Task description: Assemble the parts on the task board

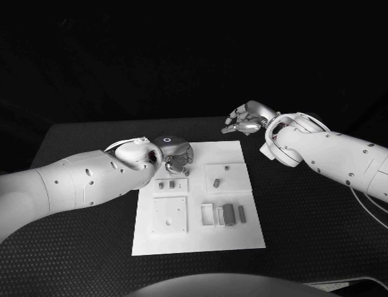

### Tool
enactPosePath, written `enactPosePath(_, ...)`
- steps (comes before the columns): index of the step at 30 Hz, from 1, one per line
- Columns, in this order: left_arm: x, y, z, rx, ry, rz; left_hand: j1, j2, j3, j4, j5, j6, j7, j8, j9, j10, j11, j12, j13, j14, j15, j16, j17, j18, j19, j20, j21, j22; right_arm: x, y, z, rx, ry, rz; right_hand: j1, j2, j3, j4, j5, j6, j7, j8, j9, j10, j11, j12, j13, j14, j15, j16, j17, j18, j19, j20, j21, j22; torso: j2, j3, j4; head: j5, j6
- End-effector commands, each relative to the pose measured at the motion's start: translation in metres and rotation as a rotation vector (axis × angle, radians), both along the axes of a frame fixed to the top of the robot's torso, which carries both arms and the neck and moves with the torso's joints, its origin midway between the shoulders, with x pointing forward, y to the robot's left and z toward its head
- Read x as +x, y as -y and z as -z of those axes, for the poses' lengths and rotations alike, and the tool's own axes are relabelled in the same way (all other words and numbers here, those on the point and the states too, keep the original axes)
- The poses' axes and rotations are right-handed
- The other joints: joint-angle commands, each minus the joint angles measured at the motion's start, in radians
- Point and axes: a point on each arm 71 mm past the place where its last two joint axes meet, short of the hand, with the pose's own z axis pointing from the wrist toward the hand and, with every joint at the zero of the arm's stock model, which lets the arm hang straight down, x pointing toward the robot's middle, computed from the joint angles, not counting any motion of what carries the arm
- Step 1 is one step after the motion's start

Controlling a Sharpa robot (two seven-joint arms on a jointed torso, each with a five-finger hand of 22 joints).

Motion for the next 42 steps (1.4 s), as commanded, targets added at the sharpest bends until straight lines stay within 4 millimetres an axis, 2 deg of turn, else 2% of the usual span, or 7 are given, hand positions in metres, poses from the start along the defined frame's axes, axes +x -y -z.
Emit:
enactPosePath(1,-0.001,0.002,0.004,0.024,-0.014,0.022,-0.005,0.009,-0.005,0.000,-0.005,0.004,-0.001,-0.001,-0.001,0.008,0.002,-0.001,-0.001,0.006,-0.003,0.006,0.001,0.081,0.007,0.002,0.006,0.026,-0.001,-0.002,0.000,0.001,0.001,-0.014,-0.006,0.005,-0.003,-0.002,0.002,0.002,0.007,-0.002,0.001,-0.004,0.001,0.006,-0.001,0.000,-0.007,0.003,-0.002,0.016,-0.004,0.000,-0.003,0.010,-0.001,0.0002,0.0004,-0.001,-0.002)
enactPosePath(20,0.000,0.004,0.019,0.044,-0.027,0.013,-0.008,0.008,-0.005,0.000,-0.005,0.003,0.002,-0.002,-0.004,0.009,0.005,-0.007,-0.005,0.006,-0.001,0.009,0.001,0.082,0.006,0.003,0.011,0.025,0.000,0.000,-0.001,0.021,0.010,-0.004,-0.004,0.003,-0.002,-0.004,0.002,-0.005,0.009,-0.005,0.000,-0.006,0.002,0.005,-0.003,-0.002,-0.005,0.002,-0.003,0.016,-0.005,0.000,-0.005,0.010,0.000,0.0004,-0.0002,-0.004,-0.008)
enactPosePath(31,-0.001,0.006,0.021,0.043,-0.031,0.019,-0.001,0.017,0.003,-0.001,0.000,0.017,0.002,0.004,-0.004,0.027,0.005,-0.006,-0.005,0.004,-0.001,0.012,0.000,0.085,0.002,0.004,0.018,0.025,0.000,0.001,-0.002,0.056,0.006,0.001,-0.001,0.007,0.015,-0.007,0.002,-0.048,0.027,-0.022,0.002,-0.077,0.027,-0.134,-0.117,-0.090,0.019,-0.152,-0.087,0.003,-0.122,0.050,-0.116,-0.035,-0.002,0.0010,0.0001,-0.004,-0.012)
enactPosePath(35,-0.001,0.006,0.023,0.041,-0.032,0.019,-0.001,0.018,0.005,0.000,0.001,0.018,0.001,0.004,-0.004,0.028,0.005,-0.007,-0.005,0.004,-0.001,0.012,0.000,0.085,0.002,0.005,0.019,0.025,0.001,0.001,-0.001,0.070,0.001,0.003,-0.011,0.007,0.032,-0.008,0.002,-0.062,0.042,-0.024,0.007,-0.096,0.041,-0.290,-0.246,-0.139,0.043,-0.324,-0.178,-0.012,-0.205,0.085,-0.226,-0.096,-0.002,0.0010,-0.0001,-0.004,-0.012)
enactPosePath(36,-0.002,0.006,0.024,0.041,-0.032,0.019,0.000,0.019,0.006,0.000,0.001,0.019,0.001,0.004,-0.004,0.029,0.004,-0.007,-0.005,0.004,-0.001,0.012,0.000,0.085,0.001,0.005,0.019,0.025,0.001,0.001,-0.001,0.078,-0.004,0.004,-0.016,0.000,0.035,-0.010,0.001,-0.069,0.050,-0.023,0.009,-0.094,0.049,-0.360,-0.304,-0.155,0.064,-0.407,-0.220,-0.021,-0.241,0.100,-0.275,-0.125,-0.002,0.0011,-0.0001,-0.004,-0.012)
enactPosePath(39,-0.002,0.006,0.024,0.041,-0.034,0.019,0.000,0.021,0.007,0.000,0.002,0.020,0.001,0.005,-0.004,0.030,0.004,-0.008,-0.005,0.003,-0.001,0.013,0.000,0.085,0.001,0.005,0.021,0.025,0.001,0.001,-0.001,0.086,-0.014,0.000,-0.015,0.003,0.043,-0.012,0.002,-0.081,0.059,-0.024,0.011,-0.100,0.063,-0.463,-0.387,-0.179,0.104,-0.538,-0.280,-0.033,-0.297,0.120,-0.341,-0.162,-0.001,0.0014,-0.0003,-0.004,-0.013)
enactPosePath(42,-0.002,0.006,0.024,0.041,-0.034,0.020,0.001,0.023,0.009,0.000,0.002,0.023,0.001,0.006,-0.004,0.034,0.004,-0.008,-0.006,0.003,-0.001,0.013,-0.001,0.085,0.000,0.005,0.022,0.025,0.001,0.001,0.000,0.095,-0.023,-0.003,-0.013,0.012,0.045,-0.011,0.002,-0.095,0.068,-0.026,0.013,-0.091,0.077,-0.555,-0.464,-0.211,0.156,-0.700,-0.356,-0.052,-0.369,0.141,-0.407,-0.193,-0.002,0.0012,-0.0007,-0.005,-0.012)
